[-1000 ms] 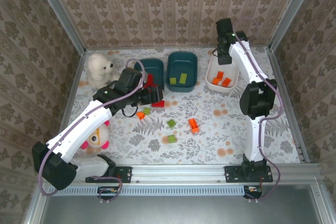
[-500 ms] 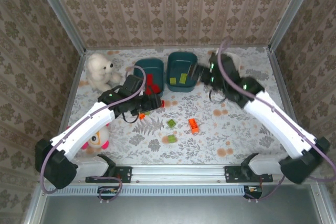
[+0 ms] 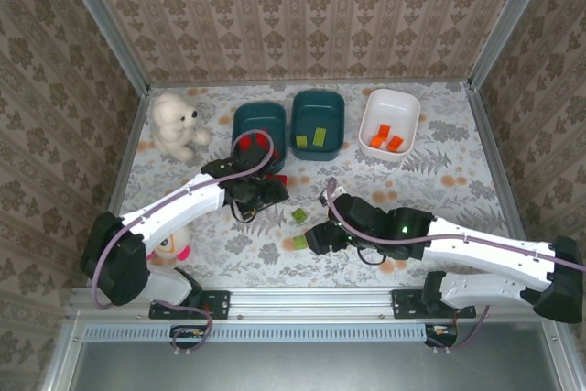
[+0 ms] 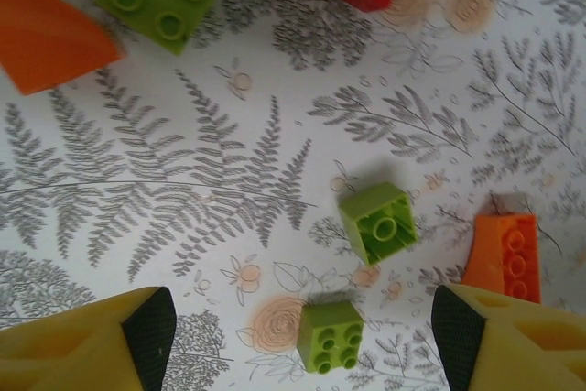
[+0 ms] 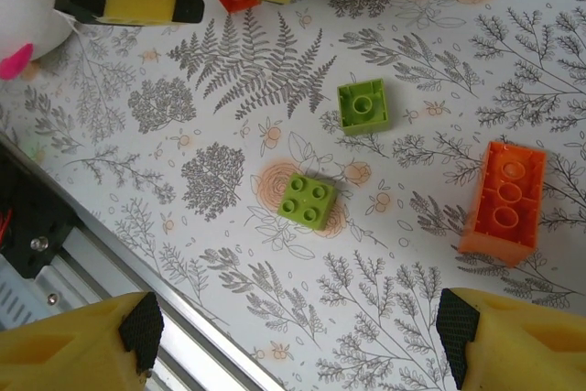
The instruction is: Sort the legos into containers by color
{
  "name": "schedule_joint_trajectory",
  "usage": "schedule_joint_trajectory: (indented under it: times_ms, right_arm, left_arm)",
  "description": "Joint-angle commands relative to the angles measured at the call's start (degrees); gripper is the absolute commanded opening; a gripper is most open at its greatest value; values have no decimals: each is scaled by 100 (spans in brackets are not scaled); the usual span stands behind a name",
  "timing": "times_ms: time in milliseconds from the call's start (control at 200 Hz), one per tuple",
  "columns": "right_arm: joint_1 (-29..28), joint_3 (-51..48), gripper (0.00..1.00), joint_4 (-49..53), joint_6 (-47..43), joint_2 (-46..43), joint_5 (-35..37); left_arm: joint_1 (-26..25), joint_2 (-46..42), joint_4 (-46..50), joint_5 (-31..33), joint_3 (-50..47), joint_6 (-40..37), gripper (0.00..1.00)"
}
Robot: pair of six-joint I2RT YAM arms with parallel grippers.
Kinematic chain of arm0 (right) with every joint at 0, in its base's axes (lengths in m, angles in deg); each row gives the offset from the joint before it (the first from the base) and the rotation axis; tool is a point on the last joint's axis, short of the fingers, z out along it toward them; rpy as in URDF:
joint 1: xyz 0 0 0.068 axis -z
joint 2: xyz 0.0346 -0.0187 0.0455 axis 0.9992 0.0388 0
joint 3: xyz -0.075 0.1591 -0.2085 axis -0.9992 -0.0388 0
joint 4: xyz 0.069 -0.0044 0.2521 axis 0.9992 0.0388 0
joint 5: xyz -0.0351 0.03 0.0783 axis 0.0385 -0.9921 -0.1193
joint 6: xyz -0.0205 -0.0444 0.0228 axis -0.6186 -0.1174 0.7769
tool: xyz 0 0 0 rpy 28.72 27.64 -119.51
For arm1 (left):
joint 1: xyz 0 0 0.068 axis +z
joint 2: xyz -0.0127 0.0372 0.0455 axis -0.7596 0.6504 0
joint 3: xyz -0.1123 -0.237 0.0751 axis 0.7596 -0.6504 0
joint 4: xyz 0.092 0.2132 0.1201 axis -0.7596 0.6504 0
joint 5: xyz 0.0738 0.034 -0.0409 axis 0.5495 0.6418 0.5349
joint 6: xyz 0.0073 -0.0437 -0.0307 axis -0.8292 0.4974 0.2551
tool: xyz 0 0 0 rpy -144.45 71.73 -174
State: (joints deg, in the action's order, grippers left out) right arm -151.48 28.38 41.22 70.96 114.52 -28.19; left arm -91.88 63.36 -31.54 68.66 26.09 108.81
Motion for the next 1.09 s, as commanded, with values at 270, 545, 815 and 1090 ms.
schedule_joint_trajectory:
  times_ms: [270, 545, 815, 1090]
  right_arm:
    - [134, 93, 83, 318, -64, -530, 716]
    - [483, -127, 83, 511, 318, -1462, 728]
    - [508, -277, 83, 707, 597, -1836, 705]
    - [515, -325, 83, 805, 663, -1950, 751]
  left_arm:
    - [-500, 661, 188, -223, 421, -548, 72]
    - [-1441, 1525, 561, -475, 707, -950, 77]
    - [-1752, 2315, 754, -487, 1104, -849, 71]
    - [-1808, 2681, 603, -540, 1247, -705, 53]
